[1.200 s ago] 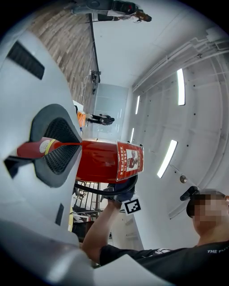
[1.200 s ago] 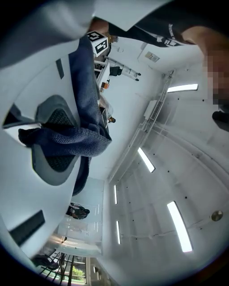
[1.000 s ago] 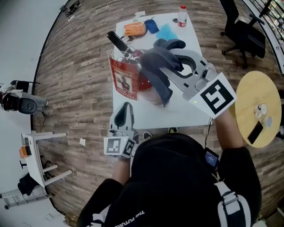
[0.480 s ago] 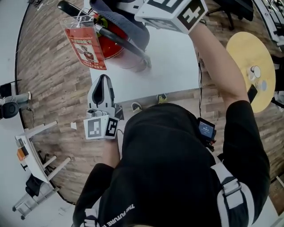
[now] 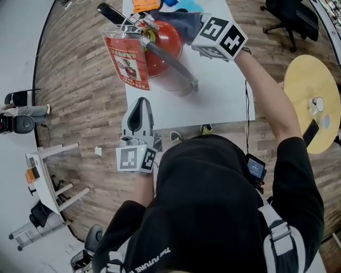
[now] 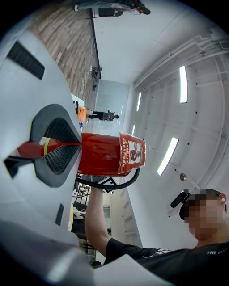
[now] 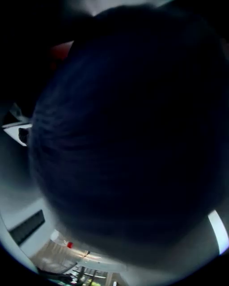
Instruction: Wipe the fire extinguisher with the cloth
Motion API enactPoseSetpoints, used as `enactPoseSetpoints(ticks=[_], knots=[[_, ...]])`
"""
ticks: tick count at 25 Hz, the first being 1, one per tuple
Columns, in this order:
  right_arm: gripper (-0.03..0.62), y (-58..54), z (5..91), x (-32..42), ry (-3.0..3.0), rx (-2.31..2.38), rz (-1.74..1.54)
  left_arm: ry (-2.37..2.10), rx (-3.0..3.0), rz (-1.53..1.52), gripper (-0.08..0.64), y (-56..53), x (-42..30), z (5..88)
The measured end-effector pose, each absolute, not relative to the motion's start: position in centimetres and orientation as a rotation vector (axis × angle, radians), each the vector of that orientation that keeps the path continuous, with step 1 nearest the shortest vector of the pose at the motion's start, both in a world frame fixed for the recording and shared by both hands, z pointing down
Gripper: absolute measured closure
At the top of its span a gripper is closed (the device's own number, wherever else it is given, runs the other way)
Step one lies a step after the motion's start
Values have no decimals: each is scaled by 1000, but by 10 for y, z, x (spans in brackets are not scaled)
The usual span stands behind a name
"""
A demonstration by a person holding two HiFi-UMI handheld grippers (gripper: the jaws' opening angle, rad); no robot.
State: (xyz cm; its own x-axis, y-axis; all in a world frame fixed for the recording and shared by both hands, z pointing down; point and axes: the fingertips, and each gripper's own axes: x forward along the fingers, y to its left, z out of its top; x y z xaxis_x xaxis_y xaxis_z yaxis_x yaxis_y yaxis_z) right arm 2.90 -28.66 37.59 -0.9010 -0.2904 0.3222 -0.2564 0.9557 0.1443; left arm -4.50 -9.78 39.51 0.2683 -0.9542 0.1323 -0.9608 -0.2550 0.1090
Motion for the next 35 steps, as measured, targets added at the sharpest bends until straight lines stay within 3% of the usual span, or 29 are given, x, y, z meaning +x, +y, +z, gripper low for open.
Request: enactPoseSetpoints(ticks=[6,9,15,19,30,35], knots=[[520,-276,444,44,-2756,387,40,-1830,2338,77,528,-90,-50,397],[520,-271,435,48,-2709,391,-159,-1829,2335,75,528,-89,-50,398],[520,-266,316,51,-2771,569,-595,-1812,2352,56,528,-89,-46,395],[520,-252,290,62,-2548,668,-936,-1797,2369,41,528,-91,-45,393],[519,-119,282,110,-2816,617,-622,-1611,2556,-18,526,-97,-17,358],[518,-73,284,90,-2921,372,-576,-1350,2797,-45,521,-82,21,327]])
